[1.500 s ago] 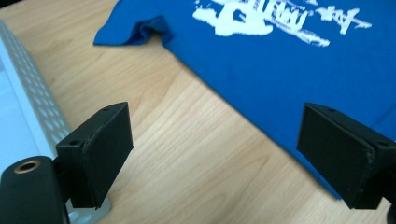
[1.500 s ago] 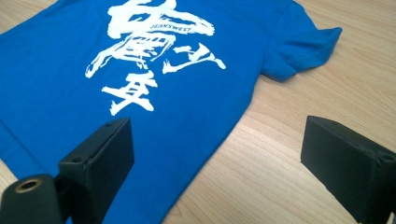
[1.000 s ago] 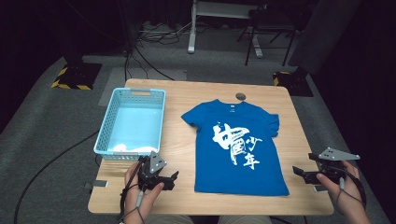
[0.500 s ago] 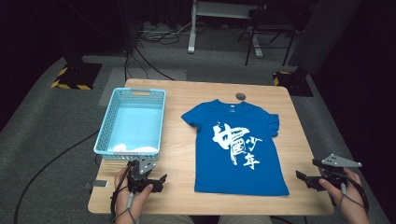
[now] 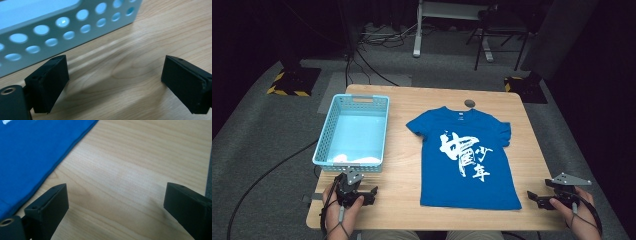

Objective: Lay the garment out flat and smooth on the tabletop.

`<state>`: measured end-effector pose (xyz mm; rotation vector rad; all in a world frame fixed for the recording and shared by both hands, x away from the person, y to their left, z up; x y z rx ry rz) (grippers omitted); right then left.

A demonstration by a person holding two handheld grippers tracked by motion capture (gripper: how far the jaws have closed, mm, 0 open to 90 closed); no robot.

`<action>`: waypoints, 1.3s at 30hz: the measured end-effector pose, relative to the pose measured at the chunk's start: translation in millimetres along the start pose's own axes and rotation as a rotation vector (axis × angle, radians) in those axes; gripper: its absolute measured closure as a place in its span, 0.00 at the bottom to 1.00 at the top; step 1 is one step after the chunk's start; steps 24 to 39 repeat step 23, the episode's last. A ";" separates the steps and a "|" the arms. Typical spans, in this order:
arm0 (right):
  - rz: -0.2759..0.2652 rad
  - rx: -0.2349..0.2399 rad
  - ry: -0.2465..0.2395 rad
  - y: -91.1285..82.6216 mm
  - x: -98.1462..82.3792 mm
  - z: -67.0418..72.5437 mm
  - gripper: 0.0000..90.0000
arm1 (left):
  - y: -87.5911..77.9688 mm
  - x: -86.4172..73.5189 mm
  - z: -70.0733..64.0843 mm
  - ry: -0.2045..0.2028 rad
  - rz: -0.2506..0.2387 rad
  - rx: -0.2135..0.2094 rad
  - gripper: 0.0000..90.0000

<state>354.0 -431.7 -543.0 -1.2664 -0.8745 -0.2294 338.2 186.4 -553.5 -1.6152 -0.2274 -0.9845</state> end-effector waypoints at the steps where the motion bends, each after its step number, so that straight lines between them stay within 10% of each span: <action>1: 0.000 0.000 0.000 0.0 0.0 0.0 0.07 | 0.0 0.0 0.0 0.000 0.000 0.000 0.07; 39: -0.043 -0.022 0.034 3.4 -7.4 4.3 0.02 | 1.2 -1.3 5.6 0.015 0.016 -0.013 0.00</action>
Point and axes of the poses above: each handheld gripper's, and its own axes: y roughly forward along the jaws, x roughly out of its top, z roughly to its left, the point moved 6 cm from there along y, roughly forward along the jaws, and after that the axes turned 4 degrees about y, right-handed, at the moved point
